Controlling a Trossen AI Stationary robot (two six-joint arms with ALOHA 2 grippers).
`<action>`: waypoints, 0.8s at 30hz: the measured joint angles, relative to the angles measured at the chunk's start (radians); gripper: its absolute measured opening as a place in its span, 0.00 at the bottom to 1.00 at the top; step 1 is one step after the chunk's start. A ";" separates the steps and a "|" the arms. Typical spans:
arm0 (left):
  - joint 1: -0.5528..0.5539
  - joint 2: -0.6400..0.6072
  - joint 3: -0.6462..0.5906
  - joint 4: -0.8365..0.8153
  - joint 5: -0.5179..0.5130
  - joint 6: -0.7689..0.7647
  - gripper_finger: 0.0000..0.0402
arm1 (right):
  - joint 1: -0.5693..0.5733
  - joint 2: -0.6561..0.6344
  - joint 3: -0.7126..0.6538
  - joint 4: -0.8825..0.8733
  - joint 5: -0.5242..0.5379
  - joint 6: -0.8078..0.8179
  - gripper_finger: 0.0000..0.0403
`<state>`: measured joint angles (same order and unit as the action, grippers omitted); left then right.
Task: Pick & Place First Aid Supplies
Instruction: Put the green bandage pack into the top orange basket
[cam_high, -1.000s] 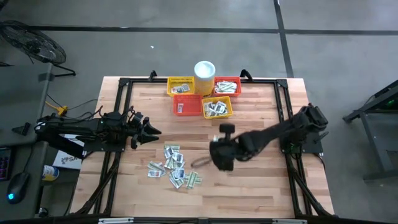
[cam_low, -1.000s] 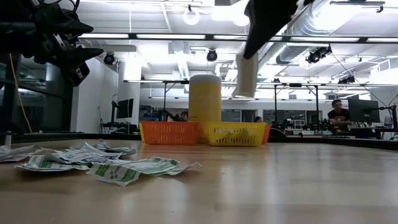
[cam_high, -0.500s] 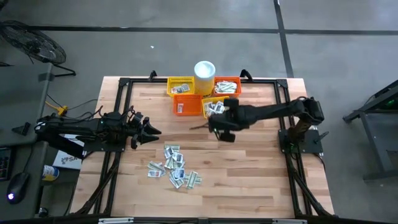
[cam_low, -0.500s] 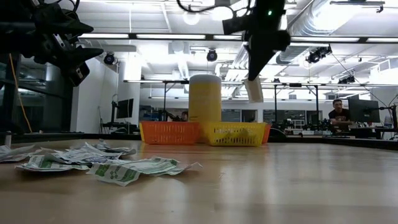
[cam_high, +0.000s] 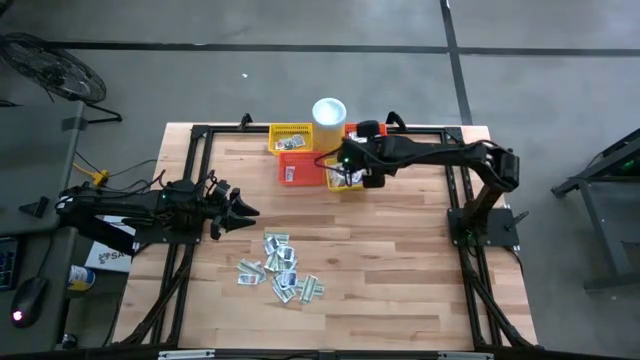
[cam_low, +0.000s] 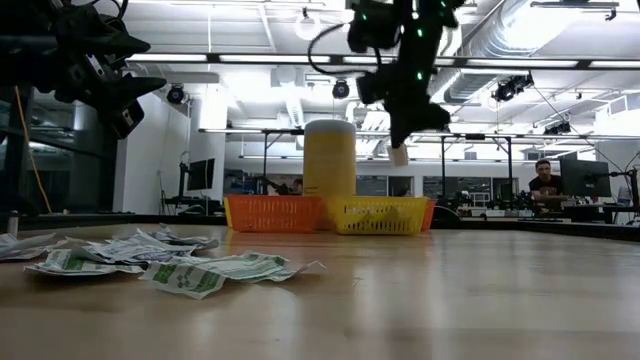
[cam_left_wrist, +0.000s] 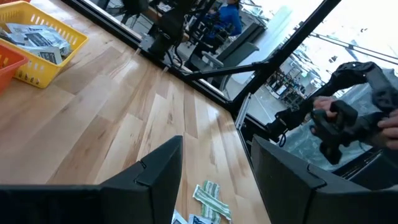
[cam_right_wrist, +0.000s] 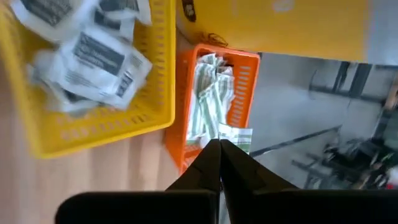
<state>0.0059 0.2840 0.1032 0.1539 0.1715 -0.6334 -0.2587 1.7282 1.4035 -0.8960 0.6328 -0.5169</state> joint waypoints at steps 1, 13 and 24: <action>0.000 0.000 0.000 0.000 0.000 0.000 0.48 | -0.013 -0.011 -0.037 0.059 -0.011 -0.049 0.00; 0.000 0.000 0.000 0.000 0.000 0.000 0.48 | -0.199 -0.146 -0.423 0.675 -0.213 -0.387 0.00; 0.000 0.000 0.000 0.000 0.000 0.000 0.48 | -0.379 -0.173 -0.543 0.939 -0.580 -0.409 0.00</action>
<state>0.0061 0.2840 0.1032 0.1539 0.1718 -0.6334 -0.6379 1.5551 0.8605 0.0426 0.0531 -0.9257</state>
